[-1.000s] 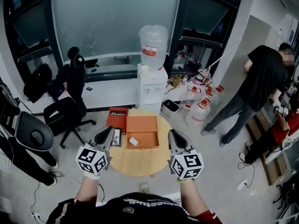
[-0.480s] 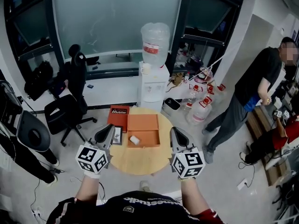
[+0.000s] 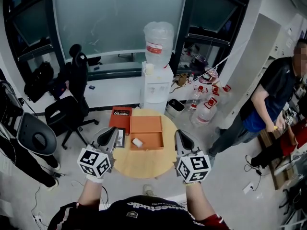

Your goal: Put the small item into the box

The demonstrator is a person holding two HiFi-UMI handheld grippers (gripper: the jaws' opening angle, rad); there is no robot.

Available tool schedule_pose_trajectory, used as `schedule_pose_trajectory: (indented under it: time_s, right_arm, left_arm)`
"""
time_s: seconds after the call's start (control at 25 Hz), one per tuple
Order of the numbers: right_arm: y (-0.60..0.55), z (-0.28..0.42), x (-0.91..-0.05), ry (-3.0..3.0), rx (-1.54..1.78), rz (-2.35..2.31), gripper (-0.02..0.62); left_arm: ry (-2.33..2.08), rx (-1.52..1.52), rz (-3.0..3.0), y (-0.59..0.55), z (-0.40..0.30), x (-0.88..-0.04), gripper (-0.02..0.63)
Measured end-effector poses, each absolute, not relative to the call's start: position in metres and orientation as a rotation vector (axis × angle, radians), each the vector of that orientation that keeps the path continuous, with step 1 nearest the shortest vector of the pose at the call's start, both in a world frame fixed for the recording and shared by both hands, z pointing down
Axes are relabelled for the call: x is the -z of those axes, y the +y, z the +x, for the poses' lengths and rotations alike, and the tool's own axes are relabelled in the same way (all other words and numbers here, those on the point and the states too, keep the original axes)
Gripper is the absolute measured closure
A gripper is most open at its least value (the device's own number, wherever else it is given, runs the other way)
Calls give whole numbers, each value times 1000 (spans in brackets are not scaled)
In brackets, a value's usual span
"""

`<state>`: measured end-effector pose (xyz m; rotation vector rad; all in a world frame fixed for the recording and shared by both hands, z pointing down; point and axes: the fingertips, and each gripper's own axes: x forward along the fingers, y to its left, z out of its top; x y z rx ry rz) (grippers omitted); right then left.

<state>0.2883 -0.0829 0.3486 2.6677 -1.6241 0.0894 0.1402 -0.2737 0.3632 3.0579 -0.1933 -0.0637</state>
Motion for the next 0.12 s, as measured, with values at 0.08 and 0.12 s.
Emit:
schedule_pose_trajectory:
  time_s: [0.08, 0.12]
  right_arm:
    - [-83, 289, -348, -1622, -91, 2669, 569]
    - [-83, 289, -348, -1622, -91, 2669, 569]
  left_arm:
    - [-191, 64, 3060, -274, 141, -363, 578]
    - [-191, 64, 3061, -274, 141, -363, 578]
